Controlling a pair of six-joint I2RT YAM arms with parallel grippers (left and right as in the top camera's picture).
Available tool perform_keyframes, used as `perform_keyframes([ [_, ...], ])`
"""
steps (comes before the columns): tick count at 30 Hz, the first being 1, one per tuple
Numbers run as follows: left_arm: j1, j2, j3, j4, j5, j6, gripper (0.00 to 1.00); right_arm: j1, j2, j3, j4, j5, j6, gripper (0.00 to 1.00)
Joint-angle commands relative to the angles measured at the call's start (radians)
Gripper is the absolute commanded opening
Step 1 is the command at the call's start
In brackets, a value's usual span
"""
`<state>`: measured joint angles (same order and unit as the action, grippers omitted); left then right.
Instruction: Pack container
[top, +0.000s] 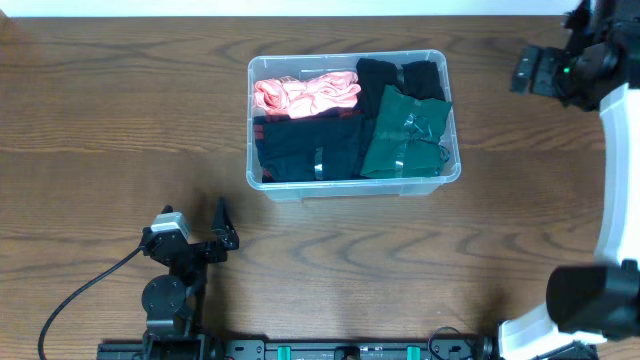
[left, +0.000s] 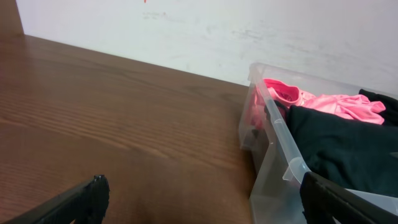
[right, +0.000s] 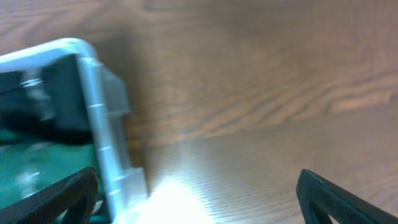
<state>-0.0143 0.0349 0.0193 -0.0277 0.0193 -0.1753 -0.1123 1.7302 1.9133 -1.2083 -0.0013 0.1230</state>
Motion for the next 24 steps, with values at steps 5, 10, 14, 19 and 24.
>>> perform_keyframes([
  [5, -0.002, 0.002, -0.015, -0.043, -0.015, 0.024, 0.98, 0.153, -0.238, -0.021, 0.000, 0.151, -0.039, 0.99],
  [10, -0.002, 0.002, -0.015, -0.043, -0.015, 0.024, 0.98, 0.176, -0.414, -0.197, 0.163, 0.131, -0.053, 0.99],
  [14, -0.002, 0.002, -0.015, -0.043, -0.015, 0.024, 0.98, 0.132, -0.606, -0.481, 0.480, 0.013, -0.089, 0.99],
  [19, -0.002, 0.002, -0.015, -0.043, -0.015, 0.024, 0.98, 0.093, -0.840, -0.868, 0.886, -0.082, -0.131, 0.99],
  [24, -0.002, 0.002, -0.015, -0.043, -0.015, 0.024, 0.98, 0.091, -1.080, -1.234, 1.165, -0.082, -0.131, 0.99],
])
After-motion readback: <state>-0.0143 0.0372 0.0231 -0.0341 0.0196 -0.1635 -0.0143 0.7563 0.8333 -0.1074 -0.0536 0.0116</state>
